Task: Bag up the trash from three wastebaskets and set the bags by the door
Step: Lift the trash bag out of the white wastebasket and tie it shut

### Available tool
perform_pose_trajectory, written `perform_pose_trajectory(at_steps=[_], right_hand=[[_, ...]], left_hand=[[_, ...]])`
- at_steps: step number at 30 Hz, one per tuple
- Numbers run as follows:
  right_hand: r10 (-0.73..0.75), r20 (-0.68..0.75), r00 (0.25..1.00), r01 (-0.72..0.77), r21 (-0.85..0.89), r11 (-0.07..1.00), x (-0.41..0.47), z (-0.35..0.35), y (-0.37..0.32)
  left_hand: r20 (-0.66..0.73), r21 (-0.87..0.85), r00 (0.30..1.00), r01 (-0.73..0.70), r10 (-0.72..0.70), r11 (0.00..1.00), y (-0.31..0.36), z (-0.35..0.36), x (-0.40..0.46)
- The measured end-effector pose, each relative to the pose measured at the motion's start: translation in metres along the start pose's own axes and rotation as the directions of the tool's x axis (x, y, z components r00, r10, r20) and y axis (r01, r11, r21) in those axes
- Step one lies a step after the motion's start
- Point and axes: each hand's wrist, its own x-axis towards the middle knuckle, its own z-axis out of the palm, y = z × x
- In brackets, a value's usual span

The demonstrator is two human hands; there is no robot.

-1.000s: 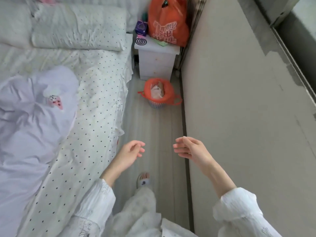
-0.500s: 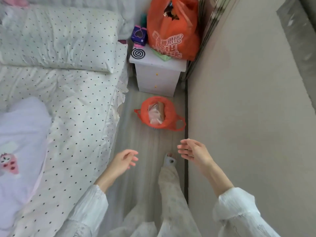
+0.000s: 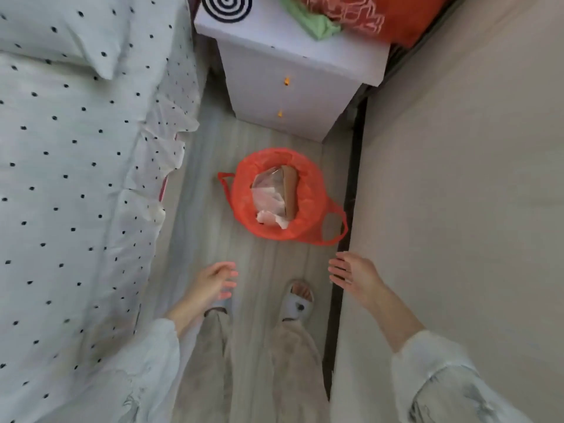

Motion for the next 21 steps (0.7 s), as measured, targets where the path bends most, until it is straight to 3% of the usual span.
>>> perform_pose_trajectory(at_steps=[4, 9, 14, 18, 21], right_hand=[[0.14, -0.04, 0.989, -0.13, 0.192, 0.973, 0.117, 0.015, 0.023], [0.157, -0.154, 0.975, -0.108, 0.291, 0.951, 0.232, 0.019, 0.049], [0.105, -0.25, 0.963, -0.03, 0.286, 0.958, 0.276, 0.023, 0.049], [-0.046, -0.364, 0.93, 0.121, 0.184, 0.976, 0.283, 0.027, 0.048], [-0.119, -0.37, 0.922, 0.23, 0.272, 0.934, 0.261, 0.033, 0.05]], left_hand=[[-0.044, 0.025, 0.999, -0.018, 0.019, 1.0, -0.015, 0.0, 0.117], [-0.067, -0.122, 0.996, 0.044, -0.052, 0.992, -0.056, 0.0, 0.214], [-0.03, -0.328, 0.984, 0.156, -0.175, 0.932, -0.045, -0.016, 0.297], [0.093, -0.483, 0.984, 0.177, -0.151, 0.857, -0.03, -0.016, 0.338], [0.095, -0.527, 0.984, 0.178, -0.151, 0.831, -0.028, -0.019, 0.345]])
